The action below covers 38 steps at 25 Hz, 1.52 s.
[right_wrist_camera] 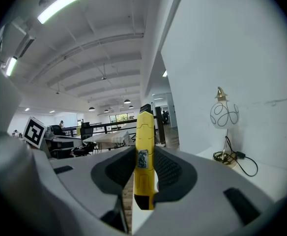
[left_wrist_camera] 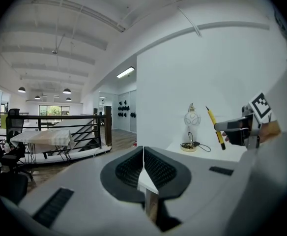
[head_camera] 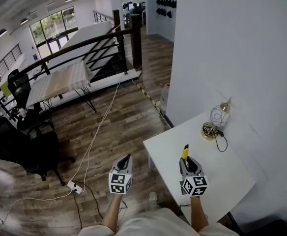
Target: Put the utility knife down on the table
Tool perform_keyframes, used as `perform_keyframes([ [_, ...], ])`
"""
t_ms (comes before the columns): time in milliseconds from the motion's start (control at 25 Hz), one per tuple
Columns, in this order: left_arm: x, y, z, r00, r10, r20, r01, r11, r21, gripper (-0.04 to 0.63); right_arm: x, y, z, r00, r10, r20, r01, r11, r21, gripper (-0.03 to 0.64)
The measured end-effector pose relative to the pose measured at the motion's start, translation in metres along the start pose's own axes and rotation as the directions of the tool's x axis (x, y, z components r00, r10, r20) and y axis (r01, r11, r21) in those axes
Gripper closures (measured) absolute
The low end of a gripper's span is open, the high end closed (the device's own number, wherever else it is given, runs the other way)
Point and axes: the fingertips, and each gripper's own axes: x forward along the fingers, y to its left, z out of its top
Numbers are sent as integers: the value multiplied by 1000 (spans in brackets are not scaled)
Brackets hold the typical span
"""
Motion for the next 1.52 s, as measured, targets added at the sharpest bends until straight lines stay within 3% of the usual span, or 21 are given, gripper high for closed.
perform_keyframes([
  [280, 64, 7, 17, 1000, 2, -10, -2, 1000, 1, 586, 51, -35, 10, 1000, 7, -12, -6, 1000, 26, 505],
  [640, 105, 9, 18, 999, 1, -39, -1, 1000, 8, 587, 82, -61, 2, 999, 12, -41, -10, 998, 58, 505],
  [1520, 180, 69, 9, 996, -43, -74, 41, 999, -27, 586, 170, -59, -9, 992, -8, -124, 16, 998, 60, 506],
])
